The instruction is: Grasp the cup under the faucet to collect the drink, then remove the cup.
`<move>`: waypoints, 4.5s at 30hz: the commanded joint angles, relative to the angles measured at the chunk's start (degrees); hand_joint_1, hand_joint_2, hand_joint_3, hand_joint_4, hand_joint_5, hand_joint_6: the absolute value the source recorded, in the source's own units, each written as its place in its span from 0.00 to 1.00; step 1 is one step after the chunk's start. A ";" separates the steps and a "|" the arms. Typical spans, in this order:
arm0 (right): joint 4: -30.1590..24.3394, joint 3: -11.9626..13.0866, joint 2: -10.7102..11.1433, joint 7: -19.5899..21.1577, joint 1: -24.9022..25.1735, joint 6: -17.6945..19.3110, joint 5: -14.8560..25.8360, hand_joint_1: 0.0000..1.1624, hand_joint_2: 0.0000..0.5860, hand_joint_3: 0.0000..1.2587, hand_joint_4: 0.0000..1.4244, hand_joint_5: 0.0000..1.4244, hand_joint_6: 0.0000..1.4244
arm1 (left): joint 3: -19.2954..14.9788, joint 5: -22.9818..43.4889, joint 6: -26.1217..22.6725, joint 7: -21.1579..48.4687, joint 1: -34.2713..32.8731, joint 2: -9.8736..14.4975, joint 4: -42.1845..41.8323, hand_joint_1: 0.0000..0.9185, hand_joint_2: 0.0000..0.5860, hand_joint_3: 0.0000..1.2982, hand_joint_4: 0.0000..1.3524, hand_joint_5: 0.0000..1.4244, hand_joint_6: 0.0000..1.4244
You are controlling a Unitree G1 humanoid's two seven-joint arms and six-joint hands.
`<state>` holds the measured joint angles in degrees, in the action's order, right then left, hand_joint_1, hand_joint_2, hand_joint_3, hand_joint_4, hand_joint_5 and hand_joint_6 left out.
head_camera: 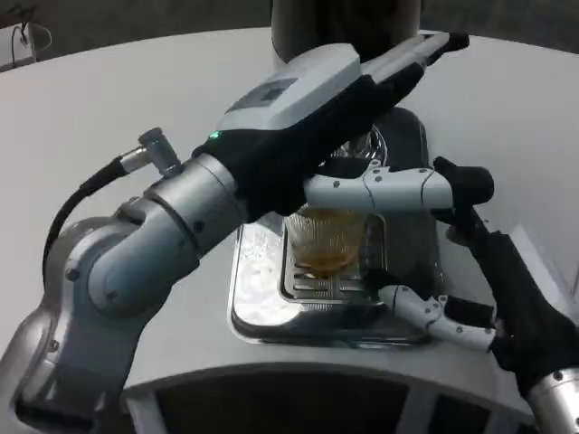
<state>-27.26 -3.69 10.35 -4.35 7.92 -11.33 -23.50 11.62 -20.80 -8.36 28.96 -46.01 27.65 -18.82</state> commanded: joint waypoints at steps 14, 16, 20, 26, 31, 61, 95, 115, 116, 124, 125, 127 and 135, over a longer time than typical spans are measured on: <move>3.57 -1.87 -1.47 1.51 4.35 -1.63 -0.86 0.62 0.42 0.00 0.01 0.08 0.07 | 1.32 -1.18 -1.46 3.08 -0.15 1.27 0.04 0.00 0.00 0.04 0.00 0.03 0.12; 3.91 -2.10 -1.74 1.65 4.82 -1.76 -0.91 0.62 0.42 0.00 0.01 0.08 0.07 | 1.37 -1.30 -1.54 3.22 -0.22 1.35 -0.21 0.00 0.00 0.04 0.00 0.03 0.12; 4.36 -2.26 -2.09 1.70 5.39 -1.92 -1.02 0.62 0.42 0.00 0.01 0.08 0.07 | 1.41 -1.47 -1.71 3.61 -0.42 1.60 -0.41 0.00 0.00 0.04 0.00 0.03 0.12; 5.06 -2.74 -2.88 1.95 5.95 -2.10 -1.01 0.62 0.42 0.00 0.00 0.08 0.07 | 1.28 -1.42 -2.30 4.09 -0.86 1.65 -1.08 0.00 0.00 0.04 0.00 0.03 0.12; 5.63 -3.03 -3.42 2.11 6.29 -1.97 -0.89 0.62 0.42 0.00 0.00 0.08 0.07 | 0.53 -0.89 -3.17 3.77 -0.79 1.46 -2.35 0.00 0.00 0.04 0.00 0.03 0.12; 6.60 -3.38 -3.98 2.51 7.08 -0.68 0.77 0.62 0.42 0.01 0.00 0.09 0.07 | -10.11 5.93 -5.57 -0.58 6.45 -1.03 -13.55 0.00 0.04 0.08 0.03 0.08 0.15; 15.07 -6.58 -7.25 6.99 13.06 -0.28 0.40 0.63 0.41 0.00 0.01 0.09 0.09 | -34.32 13.70 -8.20 -1.41 35.16 5.78 -24.31 0.00 0.06 0.11 0.06 0.11 0.17; 20.98 -6.54 -10.39 11.03 16.81 -1.54 -0.31 0.64 0.40 0.00 0.00 0.08 0.07 | -33.62 11.01 -7.03 -2.75 40.80 7.17 -20.03 0.00 0.06 0.12 0.06 0.11 0.17; 21.24 -6.56 -10.47 11.17 16.88 -1.54 -0.29 0.64 0.40 0.00 0.00 0.08 0.07 | -33.45 10.75 -6.81 -2.75 41.18 7.16 -19.68 0.00 0.06 0.12 0.06 0.11 0.17; 22.80 -6.63 -11.16 11.72 17.77 -1.60 0.33 0.65 0.39 0.00 0.00 0.08 0.07 | -33.28 9.78 -5.73 -3.05 43.41 7.25 -18.34 0.00 0.06 0.11 0.06 0.11 0.17; 22.88 -6.73 -11.20 11.64 17.82 -1.46 0.41 0.65 0.39 0.00 0.00 0.08 0.07 | -33.34 9.72 -5.65 -3.08 43.55 7.29 -18.24 0.00 0.06 0.11 0.06 0.11 0.17; 22.79 -6.90 -11.30 11.53 17.75 -1.23 0.51 0.65 0.39 0.00 0.00 0.08 0.07 | -33.25 9.38 -5.44 -3.12 43.72 7.53 -17.93 0.00 0.06 0.11 0.06 0.10 0.16; 21.65 -7.17 -11.62 11.35 16.66 -0.87 1.01 0.65 0.39 0.00 0.01 0.08 0.07 | -29.89 5.62 -4.18 -3.54 42.88 9.08 -15.96 0.00 0.07 0.09 0.03 0.08 0.15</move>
<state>-5.17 -10.41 -0.56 7.22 25.58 -12.35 -23.14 -20.16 -13.07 -13.59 26.35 -2.91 35.31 -35.71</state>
